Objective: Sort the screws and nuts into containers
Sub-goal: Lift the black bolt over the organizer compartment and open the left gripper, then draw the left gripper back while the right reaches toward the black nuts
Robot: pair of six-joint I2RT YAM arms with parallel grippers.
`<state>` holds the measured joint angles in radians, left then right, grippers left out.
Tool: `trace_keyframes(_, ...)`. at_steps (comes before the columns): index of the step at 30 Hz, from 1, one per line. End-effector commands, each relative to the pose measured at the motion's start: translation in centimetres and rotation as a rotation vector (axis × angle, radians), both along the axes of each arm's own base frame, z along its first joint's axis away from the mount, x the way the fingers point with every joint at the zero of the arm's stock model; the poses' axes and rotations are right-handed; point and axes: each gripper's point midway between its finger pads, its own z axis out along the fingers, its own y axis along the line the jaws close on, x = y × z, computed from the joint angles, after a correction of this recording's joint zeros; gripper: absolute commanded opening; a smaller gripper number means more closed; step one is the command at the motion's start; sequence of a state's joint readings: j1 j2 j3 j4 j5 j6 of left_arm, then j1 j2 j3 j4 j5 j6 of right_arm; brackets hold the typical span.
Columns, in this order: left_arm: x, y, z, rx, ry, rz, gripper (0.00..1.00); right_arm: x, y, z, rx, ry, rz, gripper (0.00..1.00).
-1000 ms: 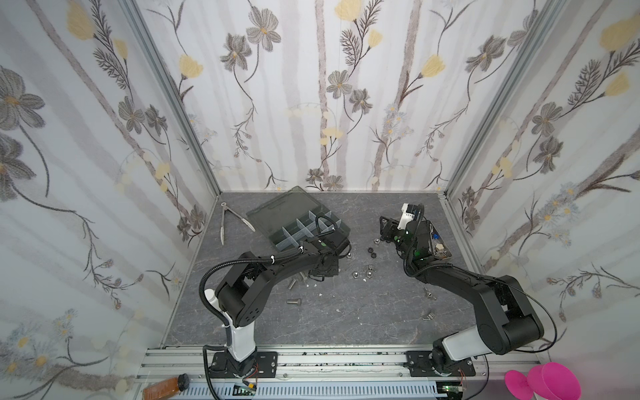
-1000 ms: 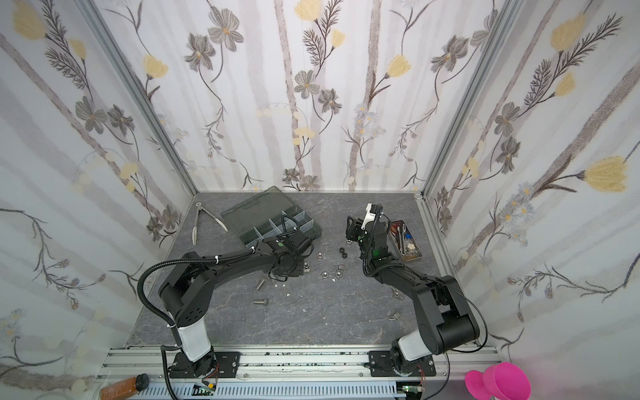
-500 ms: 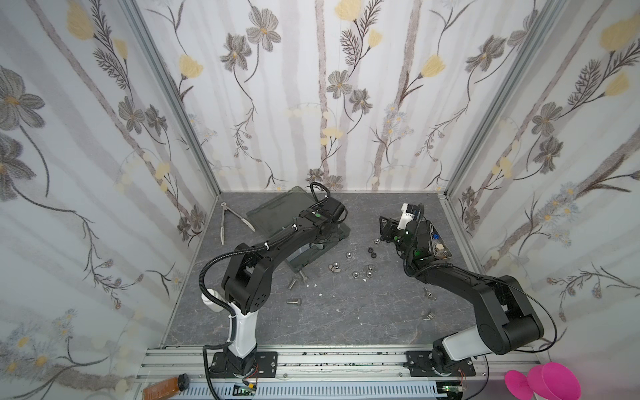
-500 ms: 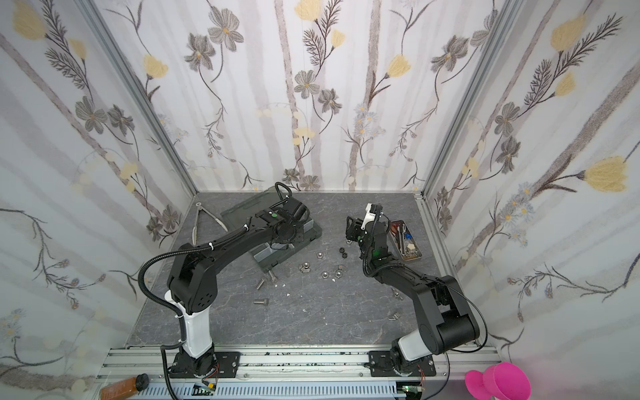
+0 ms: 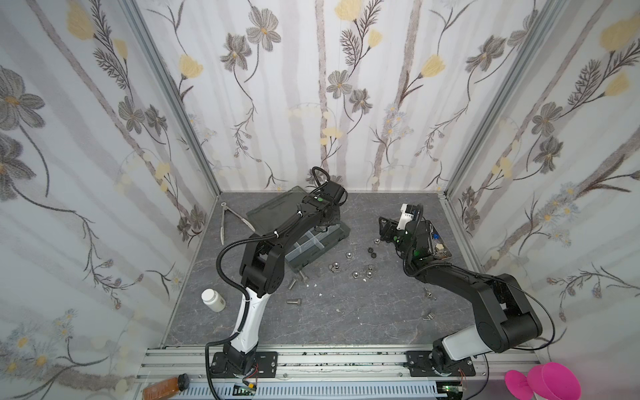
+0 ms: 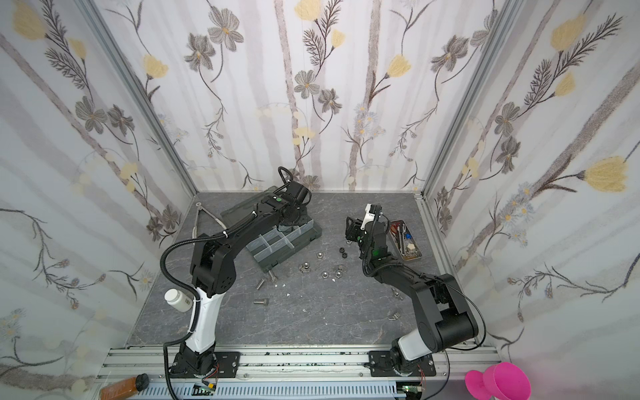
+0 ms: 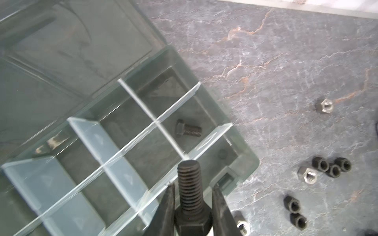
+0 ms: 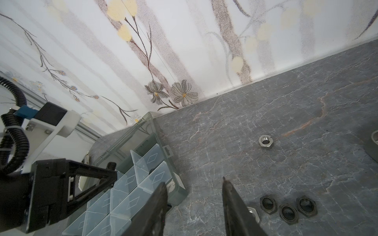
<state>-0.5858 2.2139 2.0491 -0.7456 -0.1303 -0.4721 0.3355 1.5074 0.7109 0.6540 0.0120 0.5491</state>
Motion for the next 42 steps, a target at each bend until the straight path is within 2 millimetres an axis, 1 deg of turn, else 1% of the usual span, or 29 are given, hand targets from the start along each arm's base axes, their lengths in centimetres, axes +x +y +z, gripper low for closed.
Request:
trace_keyframes(1, 0.8, -0.2, -0.6, 0.011, 0.016, -0.012, 0.21, 0.4, 0.2, 1.2, 0.023, -0.045, -0.001, 0.45)
trace_keyframes(5, 1.6, -0.8, -1.8, 0.003, 0.032, -0.015, 0.20, 0.4, 0.2, 1.2, 0.025, -0.044, 0.003, 0.45)
trace_keyframes(8, 2.3, -0.8, -2.7, -0.010, 0.044, -0.010, 0.20, 0.4, 0.3, 1.2, 0.025, -0.043, 0.003, 0.45)
trace_keyframes(12, 2.8, -1.2, -3.6, -0.019, 0.055, -0.016, 0.20, 0.6, 0.4, 1.1, 0.027, -0.042, 0.005, 0.45)
trace_keyframes(18, 3.6, -0.8, -5.0, -0.041, 0.082, -0.005, 0.20, 0.6, 0.5, 0.9, 0.028, -0.038, 0.010, 0.45)
trace_keyframes(22, 4.0, -0.7, -5.4, -0.052, 0.083, -0.005, 0.21, 0.6, 0.5, 0.9, 0.027, -0.036, 0.010, 0.45)
trace_keyframes(25, 4.2, -0.8, -5.6, -0.050, 0.086, -0.008, 0.25, 0.6, 0.5, 0.8, 0.026, -0.034, 0.012, 0.45)
trace_keyframes(27, 4.4, -0.7, -5.6, -0.048, 0.087, -0.006, 0.33, 0.6, 0.6, 0.9, 0.026, -0.033, 0.014, 0.45)
trace_keyframes(29, 4.6, -0.6, -5.3, -0.046, 0.077, -0.004, 0.41, 0.7, 0.6, 0.8, 0.019, -0.028, 0.014, 0.45)
trace_keyframes(31, 4.5, -0.6, -4.7, -0.048, 0.070, -0.005, 0.47, 0.7, 0.5, 0.5, -0.002, -0.010, 0.013, 0.46)
trace_keyframes(32, 4.5, -0.5, -4.3, -0.048, 0.064, -0.005, 0.49, 0.8, 0.5, 0.7, -0.016, -0.005, 0.016, 0.46)
trace_keyframes(33, 4.5, -0.5, -3.8, -0.048, 0.057, -0.007, 0.51, 1.0, 0.5, 1.5, -0.028, -0.008, 0.020, 0.46)
trace_keyframes(34, 4.4, -0.4, -3.2, -0.049, 0.049, -0.008, 0.52, 1.0, 0.6, 1.8, -0.039, -0.005, 0.027, 0.46)
trace_keyframes(36, 4.3, -0.3, -2.0, -0.055, 0.029, -0.008, 0.55, 0.9, 0.7, 2.4, -0.064, 0.011, 0.036, 0.47)
trace_keyframes(39, 4.0, -0.3, 0.5, -0.084, -0.010, -0.010, 0.60, 0.3, 0.4, 3.0, -0.082, 0.032, 0.038, 0.47)
trace_keyframes(42, 3.1, -0.2, 2.7, -0.108, -0.046, -0.017, 0.67, -0.6, -0.1, 2.5, -0.113, 0.083, 0.035, 0.46)
